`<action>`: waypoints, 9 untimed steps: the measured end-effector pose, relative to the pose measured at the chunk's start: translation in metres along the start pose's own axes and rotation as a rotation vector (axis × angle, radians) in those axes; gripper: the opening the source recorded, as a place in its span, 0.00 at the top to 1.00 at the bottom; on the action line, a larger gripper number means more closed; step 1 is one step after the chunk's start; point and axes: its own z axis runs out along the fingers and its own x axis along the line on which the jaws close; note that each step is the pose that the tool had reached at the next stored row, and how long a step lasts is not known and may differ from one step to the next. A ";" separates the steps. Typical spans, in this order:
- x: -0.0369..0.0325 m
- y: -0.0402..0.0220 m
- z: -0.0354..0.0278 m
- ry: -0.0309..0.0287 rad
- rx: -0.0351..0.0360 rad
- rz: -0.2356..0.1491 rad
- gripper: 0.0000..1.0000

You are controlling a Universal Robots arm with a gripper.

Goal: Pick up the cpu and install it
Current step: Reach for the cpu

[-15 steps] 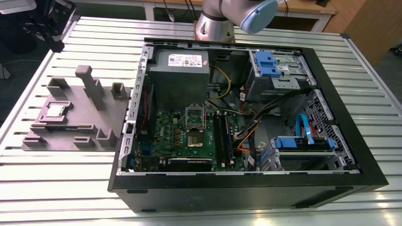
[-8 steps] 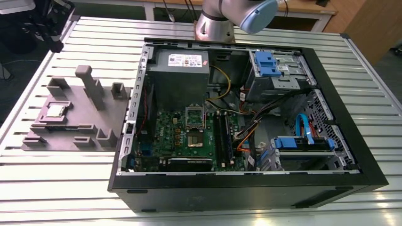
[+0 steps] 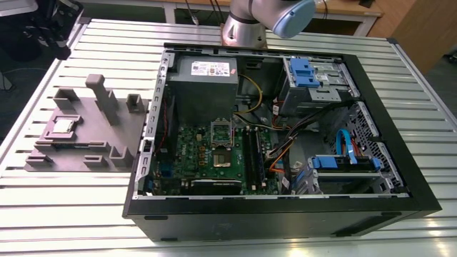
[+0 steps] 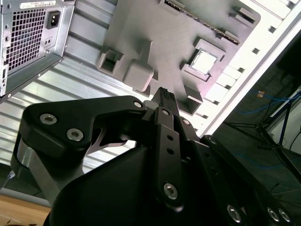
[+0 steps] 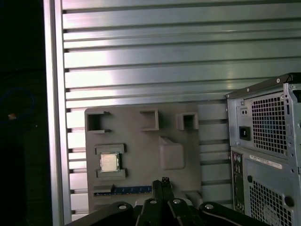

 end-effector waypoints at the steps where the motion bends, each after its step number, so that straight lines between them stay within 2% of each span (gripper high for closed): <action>1: 0.0006 0.0000 0.0000 0.0001 0.0000 0.000 0.89; 9: 0.0082 -0.0006 0.0004 0.0008 0.0000 0.000 0.89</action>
